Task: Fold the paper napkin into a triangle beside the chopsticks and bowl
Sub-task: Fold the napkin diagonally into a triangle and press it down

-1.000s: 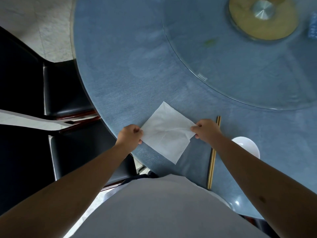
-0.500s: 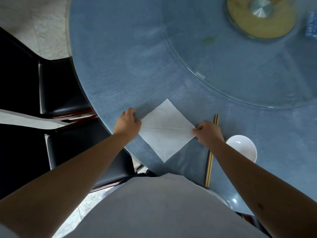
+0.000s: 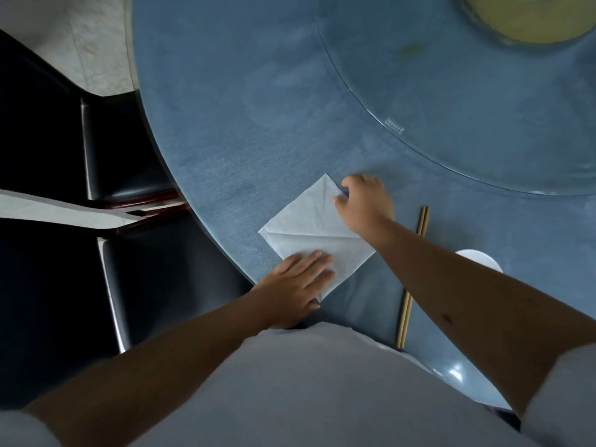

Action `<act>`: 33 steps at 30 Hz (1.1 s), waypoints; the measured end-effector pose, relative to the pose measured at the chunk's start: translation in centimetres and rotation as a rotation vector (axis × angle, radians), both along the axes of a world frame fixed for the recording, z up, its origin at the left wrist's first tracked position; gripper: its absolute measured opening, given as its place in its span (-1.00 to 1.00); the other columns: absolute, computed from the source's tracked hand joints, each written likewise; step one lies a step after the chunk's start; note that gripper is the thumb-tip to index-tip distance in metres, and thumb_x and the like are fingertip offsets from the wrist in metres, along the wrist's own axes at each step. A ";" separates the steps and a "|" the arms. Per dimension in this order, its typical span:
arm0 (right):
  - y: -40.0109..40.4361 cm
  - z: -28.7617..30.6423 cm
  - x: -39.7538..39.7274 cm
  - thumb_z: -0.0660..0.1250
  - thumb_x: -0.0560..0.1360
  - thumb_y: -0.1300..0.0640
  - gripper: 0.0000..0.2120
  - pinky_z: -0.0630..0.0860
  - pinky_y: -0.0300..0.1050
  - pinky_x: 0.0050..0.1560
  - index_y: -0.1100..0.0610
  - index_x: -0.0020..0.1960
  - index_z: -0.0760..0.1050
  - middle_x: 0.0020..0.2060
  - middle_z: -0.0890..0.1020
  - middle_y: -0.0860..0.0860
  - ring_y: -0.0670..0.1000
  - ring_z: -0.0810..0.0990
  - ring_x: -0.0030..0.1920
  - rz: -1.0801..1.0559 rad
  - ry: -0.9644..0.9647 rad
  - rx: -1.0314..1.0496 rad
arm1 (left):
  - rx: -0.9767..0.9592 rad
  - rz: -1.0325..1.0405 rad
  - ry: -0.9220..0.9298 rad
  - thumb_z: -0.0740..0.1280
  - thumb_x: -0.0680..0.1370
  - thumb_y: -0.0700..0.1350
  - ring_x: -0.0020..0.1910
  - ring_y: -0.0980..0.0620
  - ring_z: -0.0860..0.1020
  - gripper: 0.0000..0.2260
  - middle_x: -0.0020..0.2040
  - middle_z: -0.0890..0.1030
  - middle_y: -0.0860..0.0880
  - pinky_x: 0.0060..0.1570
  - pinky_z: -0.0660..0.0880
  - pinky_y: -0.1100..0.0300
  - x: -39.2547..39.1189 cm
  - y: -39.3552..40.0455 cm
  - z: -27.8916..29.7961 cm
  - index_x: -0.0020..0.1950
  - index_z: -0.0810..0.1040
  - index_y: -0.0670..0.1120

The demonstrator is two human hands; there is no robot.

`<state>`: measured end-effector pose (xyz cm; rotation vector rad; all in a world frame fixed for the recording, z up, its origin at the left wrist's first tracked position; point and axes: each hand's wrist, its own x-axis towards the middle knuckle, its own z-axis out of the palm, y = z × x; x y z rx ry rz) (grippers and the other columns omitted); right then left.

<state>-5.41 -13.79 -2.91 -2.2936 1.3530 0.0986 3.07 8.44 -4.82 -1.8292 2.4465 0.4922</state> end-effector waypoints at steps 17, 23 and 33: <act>0.6 0.1 0.4 0.33 0.41 0.03 -0.73 0.41 0.04 -0.02 0.09 0.08 0.48 0.06 0.57 0.09 0.20 0.51 0.08 0.156 -0.080 -0.201 | 0.004 0.186 0.090 0.20 0.53 0.15 0.49 -0.16 0.22 -0.37 0.55 0.19 -0.17 0.36 0.29 -0.07 2.0 -0.4 0.8 0.49 0.25 -0.18; 5.0 -2.6 -2.4 0.16 0.50 -0.15 -0.43 0.31 0.08 0.26 0.10 0.44 0.30 0.44 0.38 0.02 0.06 0.32 0.43 0.603 0.003 -0.290 | 0.060 0.463 0.006 0.11 0.56 0.14 0.57 -0.10 0.01 -0.33 0.59 0.03 -0.15 0.50 0.04 -0.07 2.4 -2.8 -0.1 0.56 0.04 -0.19; 0.7 -2.6 -3.3 0.06 0.51 -0.20 -0.34 0.16 0.21 0.38 0.09 0.52 0.11 0.54 0.16 0.02 0.09 0.11 0.51 0.348 0.141 -0.185 | 0.129 0.453 -0.043 0.08 0.49 0.32 0.57 -0.09 -0.17 -0.17 0.60 -0.13 -0.13 0.52 -0.14 -0.11 2.9 -2.6 -0.5 0.57 -0.10 -0.15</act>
